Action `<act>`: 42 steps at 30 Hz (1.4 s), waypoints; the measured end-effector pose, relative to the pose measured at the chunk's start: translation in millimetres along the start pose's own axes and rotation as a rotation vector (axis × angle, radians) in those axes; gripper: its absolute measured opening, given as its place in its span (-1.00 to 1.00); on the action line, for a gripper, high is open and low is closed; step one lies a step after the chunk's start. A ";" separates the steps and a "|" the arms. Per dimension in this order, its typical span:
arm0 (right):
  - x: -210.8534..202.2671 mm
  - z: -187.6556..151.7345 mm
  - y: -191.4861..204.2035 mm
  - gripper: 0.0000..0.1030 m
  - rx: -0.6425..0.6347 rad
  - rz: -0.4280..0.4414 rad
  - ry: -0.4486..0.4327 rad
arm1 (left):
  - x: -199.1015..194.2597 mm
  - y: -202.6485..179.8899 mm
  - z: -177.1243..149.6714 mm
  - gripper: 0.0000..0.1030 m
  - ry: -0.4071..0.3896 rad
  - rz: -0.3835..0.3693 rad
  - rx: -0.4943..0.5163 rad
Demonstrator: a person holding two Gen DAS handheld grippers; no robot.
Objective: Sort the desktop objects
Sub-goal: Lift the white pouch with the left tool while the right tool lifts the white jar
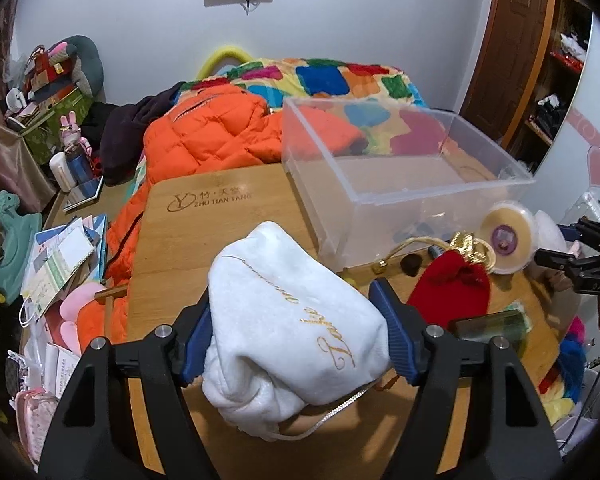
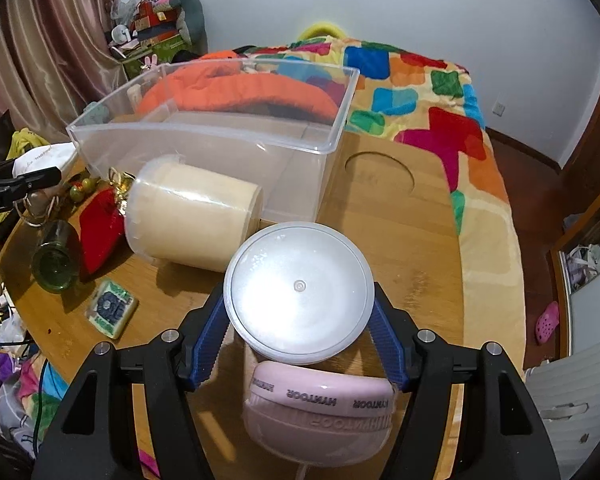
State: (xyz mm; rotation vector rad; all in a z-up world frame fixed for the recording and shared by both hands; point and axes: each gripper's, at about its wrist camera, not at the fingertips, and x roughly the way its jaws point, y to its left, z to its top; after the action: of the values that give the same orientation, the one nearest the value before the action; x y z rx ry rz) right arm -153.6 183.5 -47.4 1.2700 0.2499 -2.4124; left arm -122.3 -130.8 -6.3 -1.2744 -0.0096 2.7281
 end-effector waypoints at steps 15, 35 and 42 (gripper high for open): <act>-16.7 4.8 -4.2 0.21 0.026 0.033 -0.075 | -30.4 -23.4 7.7 0.40 -0.074 -0.028 0.010; 1.3 7.7 -12.1 0.21 0.000 0.130 -0.095 | -27.2 -37.3 15.5 0.40 -0.077 -0.041 0.018; -12.5 7.8 0.5 0.21 -0.032 0.144 -0.108 | -31.5 -41.0 17.2 0.40 -0.092 -0.066 0.024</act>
State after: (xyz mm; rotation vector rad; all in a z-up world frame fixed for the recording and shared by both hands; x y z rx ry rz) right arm -152.8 183.8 -32.7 1.1000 0.1597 -2.3355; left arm -110.7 -93.2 31.4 -1.1205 -0.0274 2.7198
